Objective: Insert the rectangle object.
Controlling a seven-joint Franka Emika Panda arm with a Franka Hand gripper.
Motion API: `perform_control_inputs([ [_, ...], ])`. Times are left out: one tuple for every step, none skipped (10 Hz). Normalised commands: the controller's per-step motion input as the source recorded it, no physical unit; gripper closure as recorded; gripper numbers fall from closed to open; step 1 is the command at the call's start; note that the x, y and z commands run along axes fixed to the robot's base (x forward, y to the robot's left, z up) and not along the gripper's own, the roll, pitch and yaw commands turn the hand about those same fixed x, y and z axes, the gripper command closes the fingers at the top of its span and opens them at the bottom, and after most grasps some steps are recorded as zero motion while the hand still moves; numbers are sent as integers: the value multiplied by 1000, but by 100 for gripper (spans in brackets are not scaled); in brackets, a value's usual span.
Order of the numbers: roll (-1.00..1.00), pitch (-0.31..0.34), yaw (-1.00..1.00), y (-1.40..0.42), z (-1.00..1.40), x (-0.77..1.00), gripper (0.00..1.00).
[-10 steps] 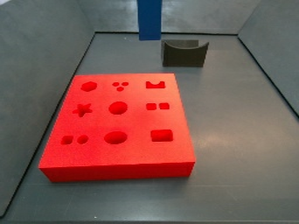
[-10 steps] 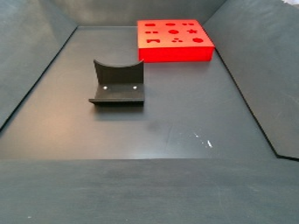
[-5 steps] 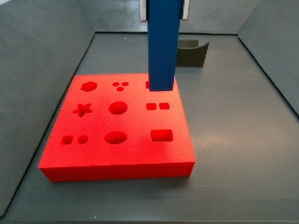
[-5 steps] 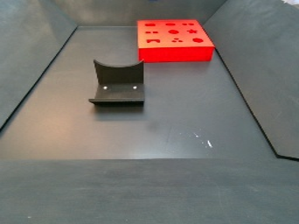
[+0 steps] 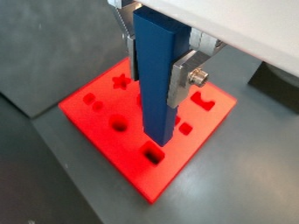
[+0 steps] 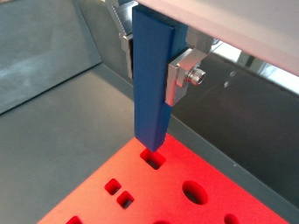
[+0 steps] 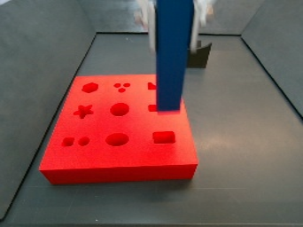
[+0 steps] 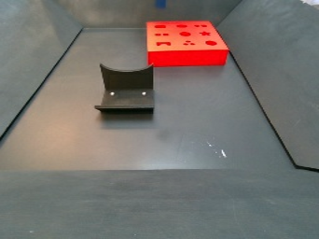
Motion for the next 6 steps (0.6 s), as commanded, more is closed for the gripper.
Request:
perform_control_inputs([
  [0,0,0,0,-37,26,100],
  [151,-9,0,0,-551,49,100],
  [160,-69,163,106,-603,0,100],
  [16,-21,71,0,-114,0,100],
  [0,0,0,0,-60,0,100],
  [94,-46,0,-57,-440,-103,100],
])
